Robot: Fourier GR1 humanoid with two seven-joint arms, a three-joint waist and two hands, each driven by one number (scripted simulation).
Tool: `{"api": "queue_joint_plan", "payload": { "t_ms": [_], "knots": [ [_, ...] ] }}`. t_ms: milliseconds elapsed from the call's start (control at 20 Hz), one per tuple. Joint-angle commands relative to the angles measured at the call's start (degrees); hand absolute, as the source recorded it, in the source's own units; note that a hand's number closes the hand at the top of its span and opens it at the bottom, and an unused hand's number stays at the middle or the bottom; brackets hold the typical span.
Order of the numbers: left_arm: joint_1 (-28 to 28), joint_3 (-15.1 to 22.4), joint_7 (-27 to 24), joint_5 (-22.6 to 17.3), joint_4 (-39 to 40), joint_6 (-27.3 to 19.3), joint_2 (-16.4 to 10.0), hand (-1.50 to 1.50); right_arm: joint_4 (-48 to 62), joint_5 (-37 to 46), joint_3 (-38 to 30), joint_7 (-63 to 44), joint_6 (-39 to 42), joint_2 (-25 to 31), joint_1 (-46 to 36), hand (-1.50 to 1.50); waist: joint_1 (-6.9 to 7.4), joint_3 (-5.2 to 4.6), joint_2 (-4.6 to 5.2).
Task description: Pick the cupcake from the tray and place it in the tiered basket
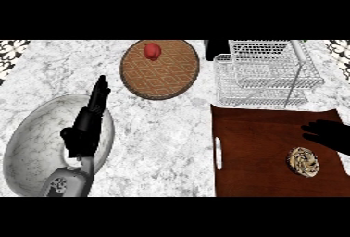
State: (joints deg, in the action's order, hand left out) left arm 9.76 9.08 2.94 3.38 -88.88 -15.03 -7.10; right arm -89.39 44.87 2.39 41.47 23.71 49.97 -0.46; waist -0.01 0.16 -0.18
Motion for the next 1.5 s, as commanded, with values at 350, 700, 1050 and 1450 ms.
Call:
{"api": "queue_joint_plan", "payload": {
  "t_ms": [350, 700, 1050, 1450],
  "knots": [
    [-3.09, 1.27, -0.56, 2.99, -0.65, -0.39, 3.25, 0.0, 2.33, 5.73, 3.04, 0.25, 0.91, -5.35, -0.34, -1.5, -0.01, -0.17, 0.16],
    [-3.11, -1.77, -1.15, 2.47, -0.64, 1.9, 1.91, 0.0, 8.45, 7.88, 2.41, 2.84, 0.88, -6.68, -3.75, -1.5, 0.15, -0.16, 0.2],
    [-1.62, -1.63, 3.1, 4.59, -3.73, 1.38, 2.9, 0.0, 4.16, 8.2, 2.53, 1.11, 3.98, -8.95, -3.52, -1.5, -0.02, -0.16, 0.14],
    [1.48, -4.79, 0.79, 2.7, 1.93, 4.08, 2.66, 0.0, 13.61, 9.72, 2.35, 5.35, -3.03, -11.7, -2.66, -1.5, 0.01, -0.15, 0.24]
  ]
}}
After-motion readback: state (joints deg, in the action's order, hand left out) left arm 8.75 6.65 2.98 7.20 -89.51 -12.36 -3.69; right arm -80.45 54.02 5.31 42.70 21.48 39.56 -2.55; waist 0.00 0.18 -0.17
